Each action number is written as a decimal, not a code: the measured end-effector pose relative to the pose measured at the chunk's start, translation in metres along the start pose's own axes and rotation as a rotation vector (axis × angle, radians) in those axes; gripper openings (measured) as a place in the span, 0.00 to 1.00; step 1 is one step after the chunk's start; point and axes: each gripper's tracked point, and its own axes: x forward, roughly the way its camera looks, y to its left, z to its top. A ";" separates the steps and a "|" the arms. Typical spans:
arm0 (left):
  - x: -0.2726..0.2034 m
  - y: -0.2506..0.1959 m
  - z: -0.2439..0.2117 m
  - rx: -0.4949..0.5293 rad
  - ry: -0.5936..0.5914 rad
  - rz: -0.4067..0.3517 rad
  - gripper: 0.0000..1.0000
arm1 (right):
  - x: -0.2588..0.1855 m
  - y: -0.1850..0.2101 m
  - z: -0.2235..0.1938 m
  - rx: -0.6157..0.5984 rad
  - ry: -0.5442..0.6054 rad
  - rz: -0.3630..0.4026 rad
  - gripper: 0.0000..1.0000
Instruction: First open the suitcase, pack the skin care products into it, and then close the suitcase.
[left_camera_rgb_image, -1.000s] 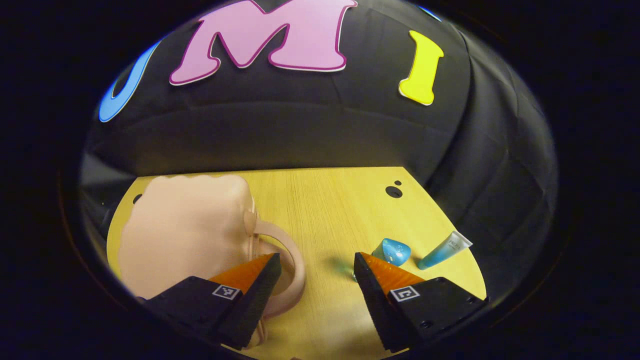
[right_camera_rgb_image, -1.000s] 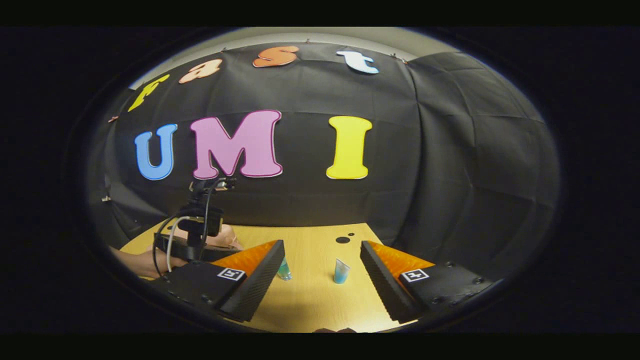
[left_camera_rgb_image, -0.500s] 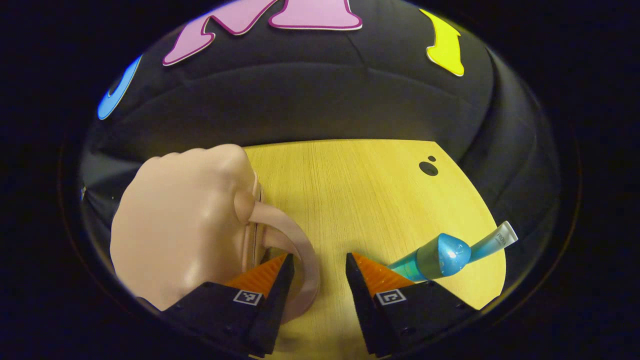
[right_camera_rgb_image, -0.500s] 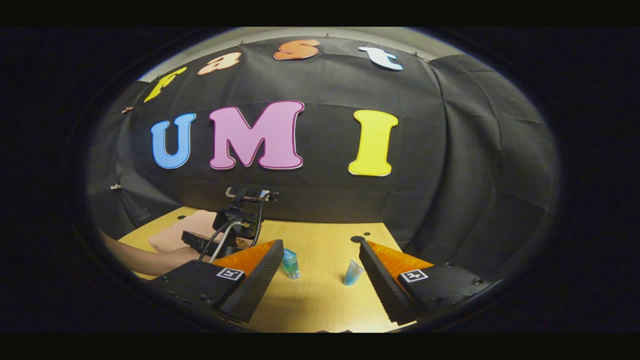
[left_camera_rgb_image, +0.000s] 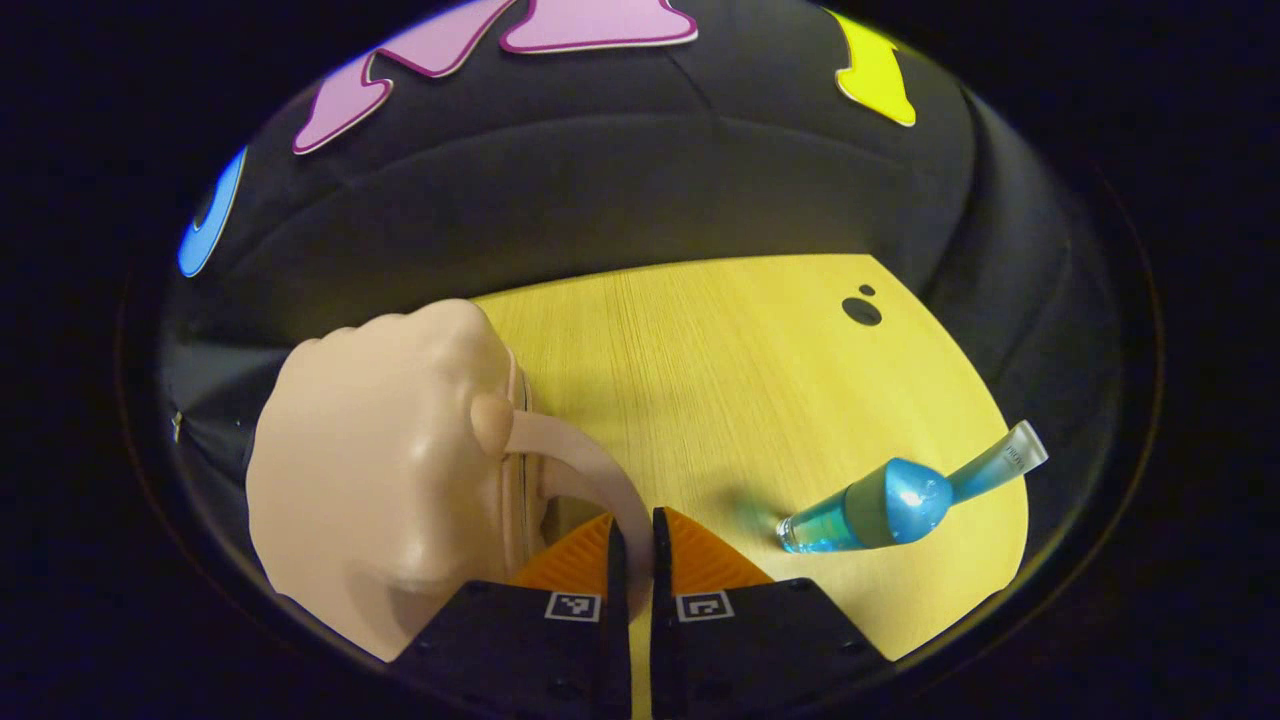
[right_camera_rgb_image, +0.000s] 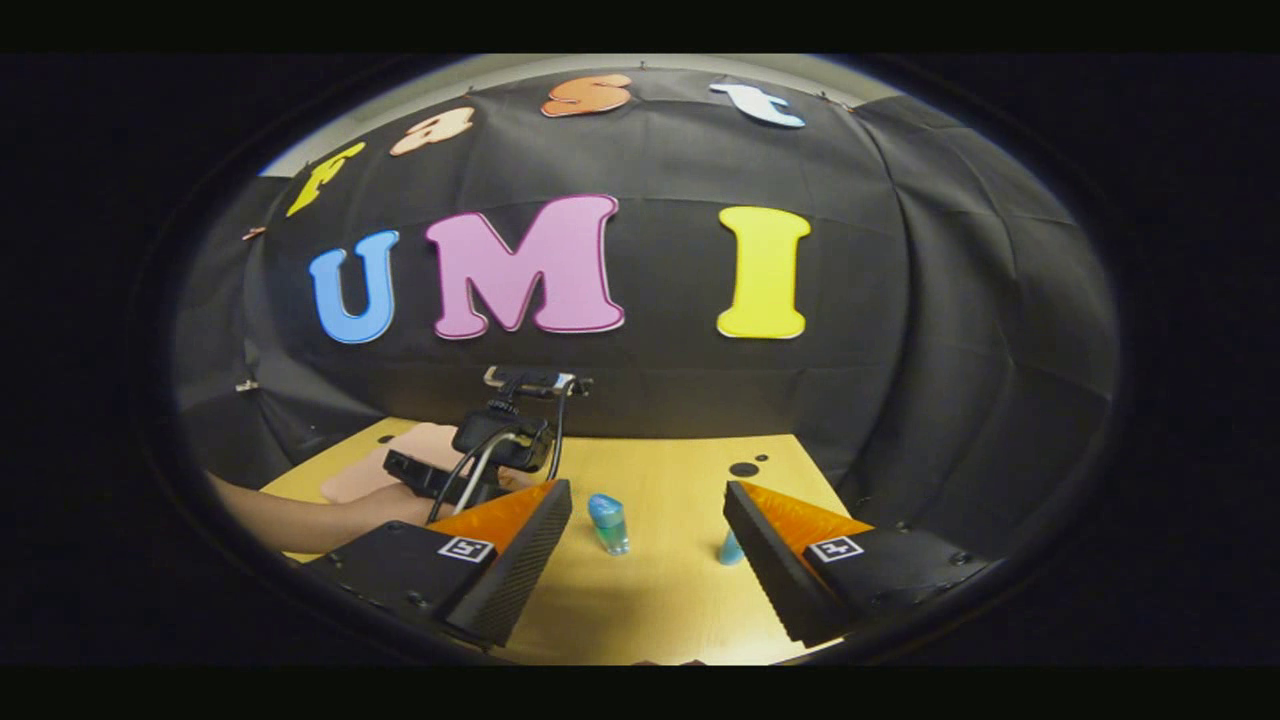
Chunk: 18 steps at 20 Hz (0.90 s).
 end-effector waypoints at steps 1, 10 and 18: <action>-0.010 0.005 0.010 -0.001 -0.020 0.001 0.14 | -0.002 0.005 0.002 -0.002 -0.005 0.015 0.97; -0.150 0.120 0.091 0.015 -0.133 0.121 0.12 | -0.013 0.050 -0.003 0.002 -0.015 0.147 0.97; -0.202 0.358 0.097 0.099 -0.225 0.405 0.11 | 0.020 0.042 -0.001 -0.056 -0.044 0.077 0.98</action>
